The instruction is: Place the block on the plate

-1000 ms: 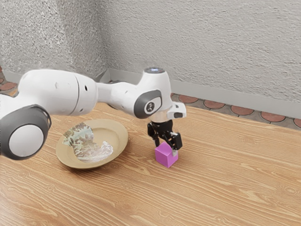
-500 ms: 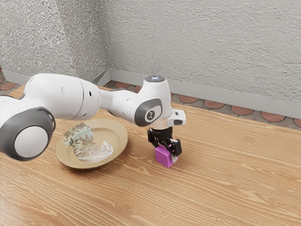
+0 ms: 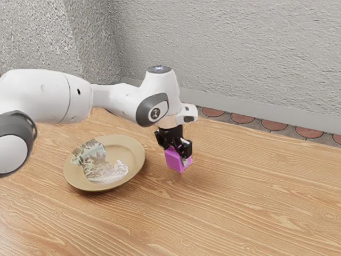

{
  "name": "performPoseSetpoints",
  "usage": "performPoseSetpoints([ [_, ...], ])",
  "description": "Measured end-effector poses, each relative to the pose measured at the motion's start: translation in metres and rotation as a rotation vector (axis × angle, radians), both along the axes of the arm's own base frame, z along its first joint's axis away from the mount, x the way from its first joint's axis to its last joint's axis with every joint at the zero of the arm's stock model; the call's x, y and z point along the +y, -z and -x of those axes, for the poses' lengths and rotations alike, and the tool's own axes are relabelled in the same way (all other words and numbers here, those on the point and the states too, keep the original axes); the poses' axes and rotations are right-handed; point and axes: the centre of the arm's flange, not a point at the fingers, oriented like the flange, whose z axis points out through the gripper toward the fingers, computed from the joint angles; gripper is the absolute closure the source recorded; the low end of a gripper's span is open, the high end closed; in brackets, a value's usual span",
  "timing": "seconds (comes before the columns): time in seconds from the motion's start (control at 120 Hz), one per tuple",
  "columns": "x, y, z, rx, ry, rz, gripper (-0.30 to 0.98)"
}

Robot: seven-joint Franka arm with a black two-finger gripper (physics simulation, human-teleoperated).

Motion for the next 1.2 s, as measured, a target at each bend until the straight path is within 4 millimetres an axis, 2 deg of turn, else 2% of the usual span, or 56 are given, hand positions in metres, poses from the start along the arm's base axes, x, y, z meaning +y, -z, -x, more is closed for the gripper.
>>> performPoseSetpoints([
  [0.067, 0.026, -0.026, 0.015, -0.016, -0.039, -0.014, 0.28],
  [0.125, 0.058, -0.038, 0.026, -0.016, -0.09, -0.024, 0.27],
  [0.275, 0.141, -0.044, 0.059, 0.01, -0.223, -0.051, 0.27],
  [0.383, 0.185, -0.039, 0.079, 0.033, -0.304, -0.059, 0.27],
  [0.475, 0.216, -0.027, 0.078, 0.043, -0.357, -0.059, 0.26],
  [0.6, 0.243, -0.006, 0.055, 0.038, -0.387, -0.05, 0.26],
  [0.742, 0.25, -0.003, 0.048, 0.025, -0.388, -0.036, 0.17],
  [0.808, 0.25, -0.006, 0.048, 0.018, -0.383, -0.033, 0.12],
  [0.858, 0.25, -0.015, 0.049, 0.002, -0.379, -0.032, 0.1],
  [1.008, 0.235, -0.064, 0.051, -0.077, -0.375, 0.005, 0.05],
  [1.2, 0.207, -0.162, 0.074, -0.179, -0.323, -0.023, 0.02],
])
